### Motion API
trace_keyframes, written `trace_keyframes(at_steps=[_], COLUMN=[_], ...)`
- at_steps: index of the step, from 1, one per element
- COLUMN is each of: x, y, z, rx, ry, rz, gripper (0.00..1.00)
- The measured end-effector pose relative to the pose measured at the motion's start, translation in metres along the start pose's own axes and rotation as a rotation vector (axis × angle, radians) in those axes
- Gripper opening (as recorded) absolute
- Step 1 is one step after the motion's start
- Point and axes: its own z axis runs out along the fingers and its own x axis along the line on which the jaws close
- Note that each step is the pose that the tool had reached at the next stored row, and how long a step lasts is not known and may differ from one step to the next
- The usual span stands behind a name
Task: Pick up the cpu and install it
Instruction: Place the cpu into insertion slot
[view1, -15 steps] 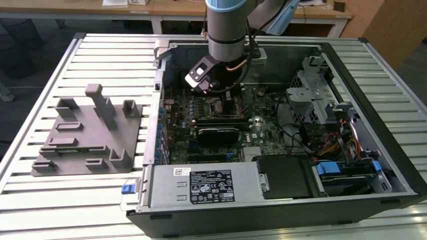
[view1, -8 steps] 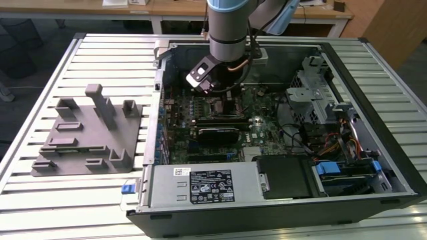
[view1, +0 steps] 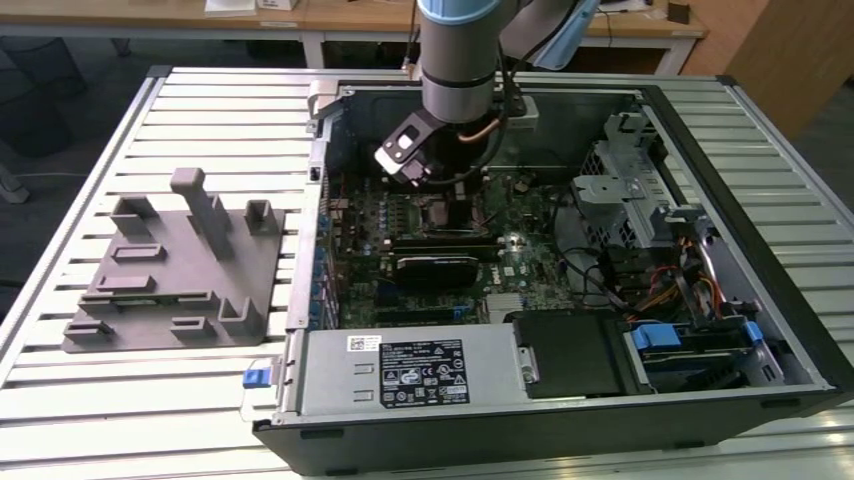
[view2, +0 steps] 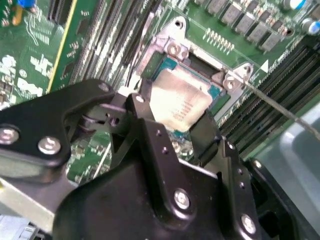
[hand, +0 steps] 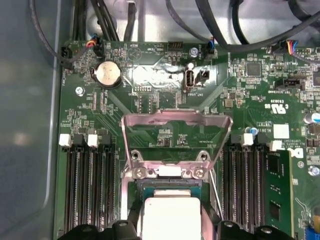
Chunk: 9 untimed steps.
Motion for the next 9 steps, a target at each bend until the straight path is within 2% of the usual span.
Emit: trace_keyframes(at_steps=[1,2,9], x=[0.0003,0.0004,0.0008], y=[0.0002,0.0002,-0.0004], z=[-0.0001,-0.0011,-0.0031], rx=[-0.0007,0.0001,0.0006], ry=[0.0015,0.0005,-0.0005], rz=[0.000,0.000,0.000], gripper=[0.55,0.61,0.61])
